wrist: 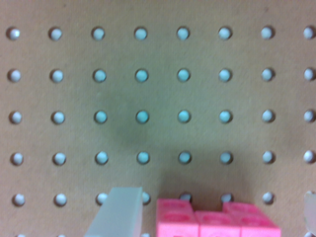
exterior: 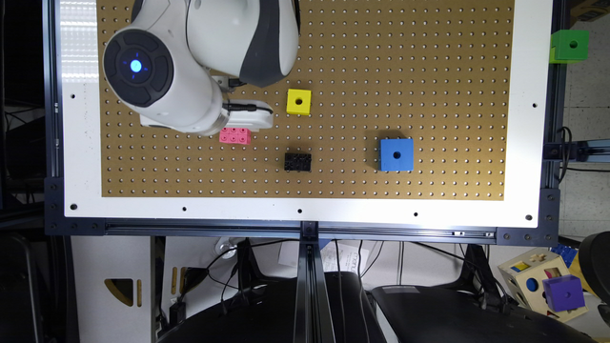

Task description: Pick up pink block.

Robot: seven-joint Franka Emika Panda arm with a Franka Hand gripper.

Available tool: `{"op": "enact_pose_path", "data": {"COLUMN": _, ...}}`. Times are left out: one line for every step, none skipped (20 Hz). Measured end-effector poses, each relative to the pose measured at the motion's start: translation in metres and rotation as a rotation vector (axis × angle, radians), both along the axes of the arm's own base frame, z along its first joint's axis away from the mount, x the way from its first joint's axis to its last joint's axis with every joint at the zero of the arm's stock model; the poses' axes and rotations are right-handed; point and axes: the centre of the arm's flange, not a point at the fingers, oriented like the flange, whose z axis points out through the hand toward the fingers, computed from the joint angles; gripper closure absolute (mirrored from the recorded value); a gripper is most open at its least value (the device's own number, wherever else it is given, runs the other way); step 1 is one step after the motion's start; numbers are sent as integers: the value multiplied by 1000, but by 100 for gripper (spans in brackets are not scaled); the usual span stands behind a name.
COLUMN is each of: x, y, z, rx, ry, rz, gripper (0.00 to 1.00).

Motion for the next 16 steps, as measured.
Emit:
{"op": "enact_pose_path", "data": {"x": 2, "y": -1, "z": 0, "rx": 0, "ry": -1, "rz": 0, "gripper": 0}}
{"op": "enact_pose_path", "data": {"x": 3, "y": -1, "z": -1, "rx": 0, "ry": -2, "rz": 0, "gripper": 0}}
{"op": "enact_pose_path", "data": {"x": 3, "y": -1, "z": -1, "rx": 0, "ry": -2, "rz": 0, "gripper": 0}}
{"op": "enact_pose_path", "data": {"x": 3, "y": -1, "z": -1, "rx": 0, "ry": -2, "rz": 0, "gripper": 0}}
{"op": "enact_pose_path", "data": {"x": 3, "y": -1, "z": -1, "rx": 0, "ry": -2, "rz": 0, "gripper": 0}}
{"op": "enact_pose_path", "data": {"x": 3, "y": -1, "z": -1, "rx": 0, "ry": -3, "rz": 0, "gripper": 0}}
{"op": "enact_pose_path", "data": {"x": 3, "y": 0, "z": -5, "rx": 1, "ry": 3, "rz": 0, "gripper": 0}}
{"op": "enact_pose_path", "data": {"x": 2, "y": 0, "z": -13, "rx": 4, "ry": 8, "rz": 1, "gripper": 0}}
{"op": "enact_pose_path", "data": {"x": 2, "y": 1, "z": -23, "rx": 5, "ry": 11, "rz": 1, "gripper": 0}}
{"op": "enact_pose_path", "data": {"x": 2, "y": 1, "z": -33, "rx": 6, "ry": 11, "rz": 1, "gripper": 0}}
{"op": "enact_pose_path", "data": {"x": 4, "y": 0, "z": -33, "rx": 4, "ry": 7, "rz": 0, "gripper": 0}}
{"op": "enact_pose_path", "data": {"x": 6, "y": -1, "z": -32, "rx": 4, "ry": 7, "rz": 0, "gripper": 100}}
{"op": "enact_pose_path", "data": {"x": 6, "y": -1, "z": -32, "rx": 4, "ry": 7, "rz": 0, "gripper": 100}}
{"op": "enact_pose_path", "data": {"x": 6, "y": -1, "z": -32, "rx": 4, "ry": 7, "rz": 0, "gripper": 100}}
{"op": "enact_pose_path", "data": {"x": 6, "y": -1, "z": -32, "rx": 4, "ry": 7, "rz": 0, "gripper": 100}}
{"op": "enact_pose_path", "data": {"x": 6, "y": -1, "z": -32, "rx": 4, "ry": 7, "rz": 0, "gripper": 100}}
